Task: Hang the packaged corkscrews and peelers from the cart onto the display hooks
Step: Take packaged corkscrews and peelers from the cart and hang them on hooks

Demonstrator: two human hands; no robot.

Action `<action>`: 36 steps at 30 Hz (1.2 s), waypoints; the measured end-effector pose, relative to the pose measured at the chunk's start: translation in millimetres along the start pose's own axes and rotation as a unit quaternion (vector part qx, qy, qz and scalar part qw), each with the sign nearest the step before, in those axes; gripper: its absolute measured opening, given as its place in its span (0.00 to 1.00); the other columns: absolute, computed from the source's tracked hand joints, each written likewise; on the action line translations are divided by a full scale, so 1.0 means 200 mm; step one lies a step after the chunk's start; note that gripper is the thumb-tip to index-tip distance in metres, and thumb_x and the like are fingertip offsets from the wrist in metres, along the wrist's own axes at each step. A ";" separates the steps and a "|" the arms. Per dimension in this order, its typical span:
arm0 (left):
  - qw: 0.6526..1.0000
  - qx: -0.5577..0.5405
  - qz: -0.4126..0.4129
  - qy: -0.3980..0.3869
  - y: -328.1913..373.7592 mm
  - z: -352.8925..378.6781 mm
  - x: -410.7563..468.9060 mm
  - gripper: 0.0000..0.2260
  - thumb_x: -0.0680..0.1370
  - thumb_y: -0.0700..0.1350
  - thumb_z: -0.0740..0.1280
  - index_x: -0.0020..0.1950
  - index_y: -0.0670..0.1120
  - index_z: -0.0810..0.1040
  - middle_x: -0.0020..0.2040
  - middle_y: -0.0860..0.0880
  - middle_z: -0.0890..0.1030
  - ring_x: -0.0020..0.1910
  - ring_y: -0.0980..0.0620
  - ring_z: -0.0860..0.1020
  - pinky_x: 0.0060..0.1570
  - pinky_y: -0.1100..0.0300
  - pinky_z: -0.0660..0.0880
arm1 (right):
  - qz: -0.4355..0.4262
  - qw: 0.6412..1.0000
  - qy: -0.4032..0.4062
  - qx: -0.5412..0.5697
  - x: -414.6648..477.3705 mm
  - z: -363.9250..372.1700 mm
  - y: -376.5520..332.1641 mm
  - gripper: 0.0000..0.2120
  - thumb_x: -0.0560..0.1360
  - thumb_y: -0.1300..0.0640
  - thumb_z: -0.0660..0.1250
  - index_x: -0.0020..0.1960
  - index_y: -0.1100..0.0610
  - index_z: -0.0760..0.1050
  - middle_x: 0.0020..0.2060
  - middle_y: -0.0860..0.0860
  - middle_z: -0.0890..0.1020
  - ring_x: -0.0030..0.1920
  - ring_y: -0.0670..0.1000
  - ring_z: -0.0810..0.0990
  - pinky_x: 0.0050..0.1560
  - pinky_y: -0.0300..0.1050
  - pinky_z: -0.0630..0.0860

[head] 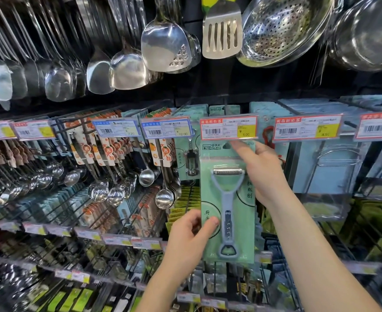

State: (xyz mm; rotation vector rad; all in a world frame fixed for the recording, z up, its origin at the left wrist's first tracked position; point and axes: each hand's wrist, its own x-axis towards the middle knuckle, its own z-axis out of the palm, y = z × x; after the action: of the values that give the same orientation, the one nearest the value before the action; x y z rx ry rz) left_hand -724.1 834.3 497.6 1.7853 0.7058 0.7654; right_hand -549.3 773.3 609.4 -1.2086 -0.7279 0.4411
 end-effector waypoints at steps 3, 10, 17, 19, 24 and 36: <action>1.000 0.004 -0.006 0.008 -0.01 0.01 0.01 0.14 0.78 0.58 0.72 0.49 0.47 0.85 0.47 0.41 0.86 0.44 0.40 0.82 0.50 0.39 0.81 | 0.003 1.000 -0.016 -0.002 0.01 -0.01 0.01 0.06 0.80 0.49 0.73 0.51 0.50 0.86 0.53 0.47 0.90 0.57 0.50 0.87 0.67 0.58 0.79; 0.999 0.020 0.010 0.037 0.01 0.02 0.07 0.18 0.79 0.57 0.72 0.45 0.41 0.81 0.43 0.36 0.83 0.36 0.53 0.75 0.37 0.52 0.75 | -0.004 1.000 -0.002 -0.022 0.04 -0.01 -0.01 0.04 0.82 0.52 0.70 0.53 0.47 0.83 0.48 0.38 0.89 0.51 0.37 0.86 0.55 0.38 0.79; 0.998 -0.004 0.025 0.054 0.03 0.01 0.14 0.30 0.73 0.67 0.70 0.48 0.39 0.80 0.44 0.33 0.81 0.37 0.47 0.77 0.42 0.41 0.81 | -0.046 0.998 -0.040 -0.007 0.06 -0.03 -0.02 0.12 0.82 0.60 0.68 0.53 0.42 0.81 0.47 0.33 0.87 0.49 0.32 0.84 0.48 0.27 0.77; 0.998 -0.006 0.032 0.061 0.04 0.01 0.16 0.31 0.74 0.67 0.70 0.48 0.37 0.80 0.43 0.33 0.81 0.37 0.49 0.75 0.41 0.42 0.79 | -0.053 0.998 -0.029 -0.003 0.07 -0.02 -0.02 0.12 0.82 0.61 0.69 0.53 0.43 0.81 0.48 0.34 0.88 0.50 0.32 0.84 0.48 0.27 0.77; 0.998 -0.028 0.037 0.049 0.08 0.01 0.19 0.27 0.75 0.64 0.71 0.45 0.38 0.80 0.41 0.33 0.80 0.36 0.50 0.74 0.38 0.51 0.74 | -0.045 0.999 0.015 -0.027 0.13 -0.01 -0.01 0.15 0.81 0.63 0.68 0.64 0.49 0.79 0.55 0.38 0.84 0.55 0.37 0.83 0.53 0.31 0.77; 1.000 -0.012 0.005 0.022 0.02 0.03 0.26 0.22 0.76 0.64 0.71 0.48 0.44 0.84 0.46 0.37 0.85 0.46 0.34 0.82 0.49 0.39 0.82 | -0.031 0.997 0.018 -0.067 0.23 -0.03 0.10 0.09 0.80 0.59 0.72 0.55 0.45 0.82 0.50 0.38 0.86 0.54 0.40 0.83 0.55 0.39 0.77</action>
State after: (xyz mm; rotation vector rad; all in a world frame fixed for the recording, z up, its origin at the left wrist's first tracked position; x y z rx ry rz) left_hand -686.3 868.8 508.4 1.7558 0.7136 0.8181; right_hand -510.9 806.4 602.6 -1.3120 -0.7717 0.3214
